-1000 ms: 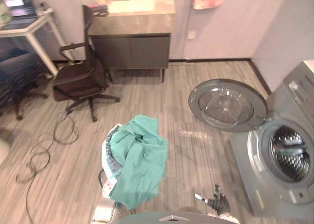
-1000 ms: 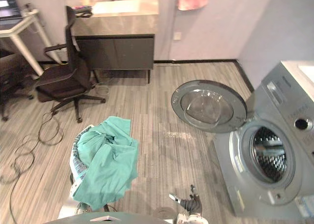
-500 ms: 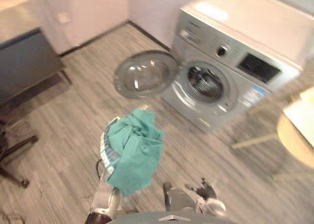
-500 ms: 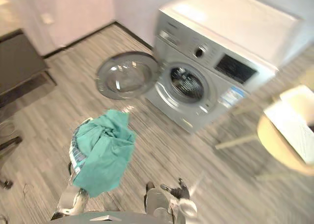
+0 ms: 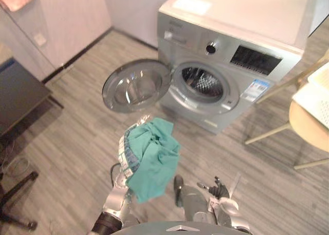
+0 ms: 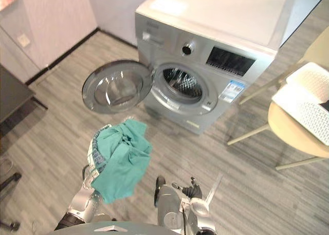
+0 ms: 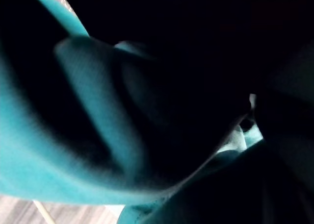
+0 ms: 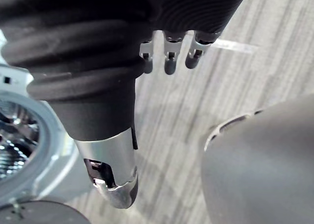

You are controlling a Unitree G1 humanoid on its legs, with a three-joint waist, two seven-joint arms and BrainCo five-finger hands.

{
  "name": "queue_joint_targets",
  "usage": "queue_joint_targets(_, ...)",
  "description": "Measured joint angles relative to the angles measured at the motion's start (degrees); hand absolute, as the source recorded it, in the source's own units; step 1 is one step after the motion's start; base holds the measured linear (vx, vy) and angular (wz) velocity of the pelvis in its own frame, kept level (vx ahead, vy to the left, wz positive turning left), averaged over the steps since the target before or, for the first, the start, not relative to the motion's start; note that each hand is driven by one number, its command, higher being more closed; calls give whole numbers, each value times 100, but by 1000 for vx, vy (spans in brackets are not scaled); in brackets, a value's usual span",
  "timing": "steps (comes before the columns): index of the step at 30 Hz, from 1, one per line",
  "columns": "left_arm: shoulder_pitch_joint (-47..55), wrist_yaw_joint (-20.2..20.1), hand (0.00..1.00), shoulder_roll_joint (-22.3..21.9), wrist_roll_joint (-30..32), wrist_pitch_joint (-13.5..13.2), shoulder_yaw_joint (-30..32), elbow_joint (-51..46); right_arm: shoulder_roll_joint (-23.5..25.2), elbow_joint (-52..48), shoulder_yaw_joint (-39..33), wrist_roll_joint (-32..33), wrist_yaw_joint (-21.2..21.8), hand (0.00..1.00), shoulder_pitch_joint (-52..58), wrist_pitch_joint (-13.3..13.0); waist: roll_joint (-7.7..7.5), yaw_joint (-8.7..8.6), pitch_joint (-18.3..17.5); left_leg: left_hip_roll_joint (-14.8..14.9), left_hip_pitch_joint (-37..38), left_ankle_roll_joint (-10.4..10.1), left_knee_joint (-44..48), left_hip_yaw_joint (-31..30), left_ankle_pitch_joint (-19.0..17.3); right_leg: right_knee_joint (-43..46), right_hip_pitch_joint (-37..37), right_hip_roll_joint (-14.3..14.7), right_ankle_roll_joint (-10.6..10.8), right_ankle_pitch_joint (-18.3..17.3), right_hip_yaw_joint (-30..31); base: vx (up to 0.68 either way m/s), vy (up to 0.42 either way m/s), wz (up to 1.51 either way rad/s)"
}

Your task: Pick up the laundry basket with both hands and put the clothes into the washing machine.

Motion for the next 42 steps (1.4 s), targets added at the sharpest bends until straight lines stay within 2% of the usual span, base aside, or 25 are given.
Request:
queue_joint_targets(1,44,1,100,-20,-3,0,-4,2,-23,-48,51,-4,0,0,77,-1,-4,58,0,77,-38,-45,267,-136,440,-9,173,77,-48,-57,92,304,-81,-79)
queue_joint_targets(2,113,0,100,4,-5,-3,-56,0,-54,-32,136,-23,3,0,162,-14,-62,133,-57,97,-170,-192,692,-373,783,-89,357,149,-159,-152,293,251,-15,-67)
queue_joint_targets(3,73,-1,100,4,-6,-1,-111,2,-82,10,117,-55,-5,0,155,-9,-60,124,-81,48,-364,-322,921,-456,548,-162,447,153,-256,-246,395,303,-22,-54)
queue_joint_targets(5,-6,-7,100,-36,-5,6,-305,2,-107,44,108,-63,-61,0,133,15,-89,134,-63,-232,-827,-502,968,-505,5,-465,695,113,-266,-215,637,306,-38,-37)
queue_joint_targets(7,13,-8,100,-67,-4,33,-409,3,-132,149,113,-89,-72,0,135,18,-128,273,-38,-569,-935,-639,374,-531,-264,-652,935,43,-254,-208,882,223,26,-62)
queue_joint_targets(8,12,-14,100,-68,0,43,-439,1,-158,252,116,-97,-72,0,106,16,-127,331,-39,-790,-1001,-690,-247,-663,-360,-745,1058,3,-234,-216,1007,231,87,-53)
queue_joint_targets(9,-2,-13,100,-68,2,52,-449,3,-160,281,115,-98,-81,0,87,15,-134,310,-35,-912,-1031,-694,-636,-779,-375,-791,1124,-27,-206,-227,1051,269,137,-46)
queue_joint_targets(11,-115,-14,100,-130,10,70,-534,19,-152,368,68,-108,-82,0,51,16,-157,290,-25,-1363,-1087,-806,-2320,-1243,-298,-864,1274,-191,25,-253,1238,266,189,-35)
queue_joint_targets(12,-167,-12,100,-128,10,70,-554,51,-152,461,37,-107,-83,0,6,10,-159,286,-24,-1476,-1065,-885,-2808,-1376,-178,-880,1303,-241,114,-296,1326,301,274,-48)
queue_joint_targets(13,-281,-15,100,-131,21,70,-633,126,-156,551,-4,-106,-89,0,-45,11,-153,274,-25,-1573,-1027,-991,-3412,-1479,98,-869,1324,-294,267,-371,1463,247,260,-47)
queue_joint_targets(14,-339,-19,100,-141,28,67,-656,185,-163,569,-2,-108,-90,0,-58,10,-144,271,-25,-1575,-999,-1003,-3621,-1510,238,-859,1320,-298,349,-414,1547,227,304,-68)
queue_joint_targets(15,-449,-21,100,-137,48,67,-690,332,-174,582,11,-123,-90,0,-76,-2,-116,267,-28,-1563,-938,-1028,-3774,-1613,481,-811,1296,-256,522,-531,1749,230,344,-84)
queue_joint_targets(16,-556,-13,100,-112,70,74,-703,472,-181,623,27,-158,-102,0,-100,-20,-141,276,-24,-1631,-917,-922,-3621,-1539,798,-749,1305,-316,675,-652,1964,224,358,-88)
queue_joint_targets(18,-592,14,100,-10,68,74,-702,474,-83,643,51,-386,-115,0,-100,-46,-409,232,-12,-1830,-925,-770,-3438,-1271,521,-701,1295,-544,808,-775,2186,211,359,-58)
queue_joint_targets(19,-632,15,100,88,68,75,-756,473,-31,694,48,-558,-119,0,-101,-48,-598,204,-36,-1991,-918,-644,-3425,-1091,398,-603,1176,-736,907,-856,2291,243,387,-52)
queue_joint_targets(20,-662,19,100,154,73,75,-840,464,-34,757,-2,-550,-116,0,-121,-41,-645,212,-46,-2078,-899,-548,-3425,-915,287,-478,1054,-847,922,-841,2323,205,295,-51)
queue_joint_targets(22,-667,30,100,183,119,75,-883,445,-40,839,-90,-524,-111,0,-166,-48,-622,226,-51,-2118,-809,-494,-3458,-657,176,-372,925,-910,990,-714,2410,166,210,-68)
queue_joint_targets(24,-724,114,100,258,124,73,-858,439,-44,1129,-218,-313,-107,0,-349,-46,-566,232,-77,-2133,-626,-313,-3614,-392,206,-120,712,-941,1159,-489,2339,242,222,-76)
queue_joint_targets(26,-826,114,100,277,123,64,-871,438,-43,1188,-380,-94,-107,0,-358,-65,-467,183,-92,-2113,-541,-267,-3783,-489,240,-181,578,-982,1132,-576,1875,207,101,-5)
queue_joint_targets(28,-870,115,100,281,119,56,-854,439,-39,1192,-417,-47,-106,0,-335,-96,-458,185,-93,-2102,-497,-267,-3778,-547,240,-728,672,-980,1053,-532,1465,174,-19,24)
queue_joint_targets(29,-871,113,100,280,119,55,-864,440,-29,1191,-419,-51,-101,0,-322,-107,-464,209,-96,-2150,-443,-269,-3768,-597,239,-1113,734,-981,977,-224,1303,145,-80,25)
queue_joint_targets(34,-784,110,100,232,107,55,-887,470,-45,1192,-427,-52,-62,0,-312,-118,-189,244,-265,-2101,-196,-429,-3918,-654,275,-1528,1136,-906,978,-121,1091,111,-95,3)
queue_joint_targets(36,-759,96,100,211,107,55,-904,470,-37,1195,-425,-54,-63,0,-289,-117,-190,230,-282,-2038,-29,-502,-4041,-673,296,-1564,1263,-844,968,-112,1012,62,-105,-3)
queue_joint_targets(37,-394,-22,100,331,108,75,-1088,732,221,1376,-374,-54,-58,0,-202,-115,-514,239,-640,-2101,213,-612,-5140,-823,1023,-2559,1519,-771,903,626,753,27,-43,2)
queue_joint_targets(42,-375,-22,100,330,108,75,-1029,731,222,1369,-374,-54,-58,0,-199,-115,-514,242,-640,-2101,209,-611,-5140,-826,1023,-2558,1517,-771,903,626,751,0,0,0)
